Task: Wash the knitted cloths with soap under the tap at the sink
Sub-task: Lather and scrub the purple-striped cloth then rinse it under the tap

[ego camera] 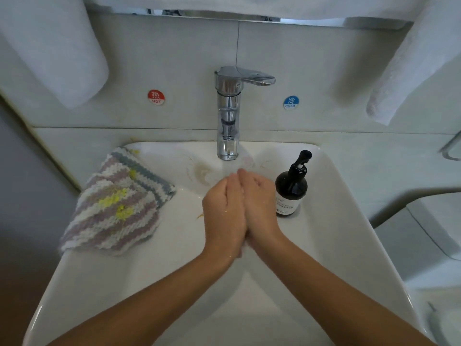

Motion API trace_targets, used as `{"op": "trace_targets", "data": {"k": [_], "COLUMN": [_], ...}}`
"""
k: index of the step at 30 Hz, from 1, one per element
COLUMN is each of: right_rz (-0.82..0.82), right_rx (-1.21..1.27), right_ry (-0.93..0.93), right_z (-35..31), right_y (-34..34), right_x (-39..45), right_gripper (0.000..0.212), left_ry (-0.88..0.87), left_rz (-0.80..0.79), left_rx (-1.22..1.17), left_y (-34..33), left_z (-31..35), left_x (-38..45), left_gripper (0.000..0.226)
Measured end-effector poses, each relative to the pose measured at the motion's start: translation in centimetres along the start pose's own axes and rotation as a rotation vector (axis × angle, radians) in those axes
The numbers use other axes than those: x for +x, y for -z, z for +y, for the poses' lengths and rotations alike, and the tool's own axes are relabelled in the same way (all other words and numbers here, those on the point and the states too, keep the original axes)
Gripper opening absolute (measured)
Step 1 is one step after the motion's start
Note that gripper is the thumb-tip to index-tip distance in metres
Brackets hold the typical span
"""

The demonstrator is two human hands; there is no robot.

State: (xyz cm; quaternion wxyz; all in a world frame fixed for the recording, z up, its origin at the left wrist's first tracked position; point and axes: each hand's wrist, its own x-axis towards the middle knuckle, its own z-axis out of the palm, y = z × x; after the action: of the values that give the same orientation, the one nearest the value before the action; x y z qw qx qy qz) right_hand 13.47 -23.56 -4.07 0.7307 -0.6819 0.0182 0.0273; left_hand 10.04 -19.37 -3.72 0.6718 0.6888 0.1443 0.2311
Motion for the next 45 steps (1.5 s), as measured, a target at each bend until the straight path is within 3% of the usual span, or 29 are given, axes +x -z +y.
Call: {"op": "trace_targets", "data": {"k": [7,12,17,21,28,32,36,41,45], "right_rz": [0.028,0.113,0.047,0.118,0.019,0.074,0.036,0.062,0.007], "right_rx": [-0.003,-0.025,-0.021,-0.044,-0.027,-0.016,-0.005,-0.017,0.014], "right_ry": [0.022,-0.013,0.053,-0.025,0.024,0.001,0.046,-0.009,0.031], "right_z": [0.4,-0.2,0.7,-0.1,0.9,0.0,0.5,-0.6,0.4], "right_y": [0.0,0.0,-0.1,0.1,0.0,0.0,0.3,0.4,0.4], "right_x": [-2.4,1.1,-2.4,1.4,-1.1,1.0,-2.8,0.8,-1.9], "right_gripper": [0.038,0.042,0.043,0.045,0.045,0.04,0.041,0.045,0.041], "left_ry": [0.017,0.009,0.054,-0.012,0.014,-0.011,-0.019,-0.077,-0.068], "left_rz": [-0.004,-0.053,-0.016,-0.088,-0.035,-0.063,0.005,-0.041,-0.013], "left_rx": [0.014,0.03,0.028,0.06,0.027,0.014,-0.008,0.023,0.025], "left_y": [0.4,-0.2,0.4,0.2,0.4,0.1,0.4,0.0,0.3], "left_z": [-0.6,-0.1,-0.4,0.2,0.0,0.4,-0.5,0.1,-0.3], "left_x": [2.1,-0.4,2.1,-0.9,1.2,-0.6,1.1,-1.5,0.9], "left_gripper": [0.044,0.041,0.043,0.042,0.043,0.042,0.043,0.04,0.042]}}
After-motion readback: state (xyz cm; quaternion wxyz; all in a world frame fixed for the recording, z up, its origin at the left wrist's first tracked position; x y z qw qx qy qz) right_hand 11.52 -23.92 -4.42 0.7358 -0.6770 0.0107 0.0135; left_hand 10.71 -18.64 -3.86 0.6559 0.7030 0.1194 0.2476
